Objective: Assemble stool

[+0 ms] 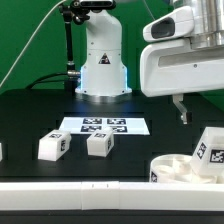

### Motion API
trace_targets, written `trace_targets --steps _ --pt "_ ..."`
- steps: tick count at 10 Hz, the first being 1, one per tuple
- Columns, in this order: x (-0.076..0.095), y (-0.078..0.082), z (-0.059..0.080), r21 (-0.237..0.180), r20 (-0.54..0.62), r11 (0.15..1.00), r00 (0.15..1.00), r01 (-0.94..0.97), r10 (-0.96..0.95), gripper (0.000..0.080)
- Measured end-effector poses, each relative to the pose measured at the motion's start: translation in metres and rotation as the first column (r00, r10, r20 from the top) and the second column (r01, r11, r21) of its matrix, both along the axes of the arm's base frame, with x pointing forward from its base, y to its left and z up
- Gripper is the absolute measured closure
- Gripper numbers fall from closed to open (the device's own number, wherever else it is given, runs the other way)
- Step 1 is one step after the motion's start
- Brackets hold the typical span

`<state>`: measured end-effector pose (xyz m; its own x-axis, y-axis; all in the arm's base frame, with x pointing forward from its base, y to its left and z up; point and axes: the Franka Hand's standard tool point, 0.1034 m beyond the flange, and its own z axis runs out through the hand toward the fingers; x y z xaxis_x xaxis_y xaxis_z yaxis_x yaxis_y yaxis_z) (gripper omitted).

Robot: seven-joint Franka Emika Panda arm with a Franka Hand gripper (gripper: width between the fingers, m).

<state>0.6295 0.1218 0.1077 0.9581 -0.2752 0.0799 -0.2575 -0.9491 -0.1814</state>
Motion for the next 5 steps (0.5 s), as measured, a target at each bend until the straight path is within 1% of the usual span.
trace_targets --steps 1,2,4,5 --pt "0.0 -0.0002 -0.0001 -0.005 0.005 0.999 0.999 -0.033 0.033 0.0151" --pt "0.0001 -0.0013 -0.0004 -0.019 0.017 0.993 0.993 -0.119 0.119 0.0151" --pt "-0.0001 -0.0023 -0.0011 -0.045 0.028 0.972 0.973 -0.23 0.231 0.0151" --pt "0.0002 -0.0015 -0.0019 -0.095 0.035 0.908 0.91 -0.408 0.413 0.0151"
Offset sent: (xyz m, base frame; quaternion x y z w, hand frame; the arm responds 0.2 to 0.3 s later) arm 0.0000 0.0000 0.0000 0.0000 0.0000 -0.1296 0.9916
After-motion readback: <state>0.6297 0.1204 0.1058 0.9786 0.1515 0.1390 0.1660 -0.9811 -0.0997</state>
